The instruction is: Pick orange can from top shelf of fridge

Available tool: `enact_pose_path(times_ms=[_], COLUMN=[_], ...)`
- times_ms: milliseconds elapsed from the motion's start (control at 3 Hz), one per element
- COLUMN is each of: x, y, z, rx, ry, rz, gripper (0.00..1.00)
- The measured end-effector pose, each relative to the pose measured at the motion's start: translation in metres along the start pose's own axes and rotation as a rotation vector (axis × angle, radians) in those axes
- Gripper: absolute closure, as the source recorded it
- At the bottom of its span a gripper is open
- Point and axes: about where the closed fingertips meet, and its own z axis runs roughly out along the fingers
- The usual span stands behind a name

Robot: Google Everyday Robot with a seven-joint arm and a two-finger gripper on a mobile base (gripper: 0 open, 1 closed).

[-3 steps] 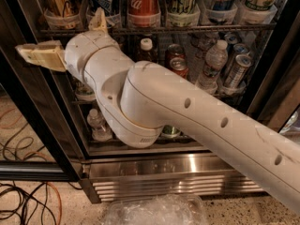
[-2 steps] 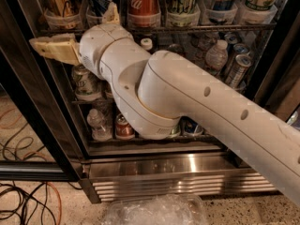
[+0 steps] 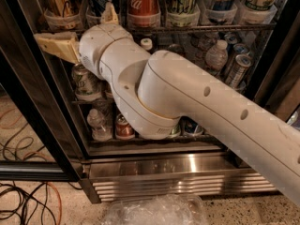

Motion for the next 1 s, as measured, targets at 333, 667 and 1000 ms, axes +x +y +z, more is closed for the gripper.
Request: enact_pose_path(times_ms=[333,667,1000], x=[0.0000,0.0000,-0.0001], y=[0.0000,0.0001,0.0001], z=[0.0000,0.0000,0.0000], rx=[0.000,0.000,0.000], ry=[0.000,0.000,0.000], rz=[0.000,0.000,0.000], gripper=[0.27,0.23,0.33])
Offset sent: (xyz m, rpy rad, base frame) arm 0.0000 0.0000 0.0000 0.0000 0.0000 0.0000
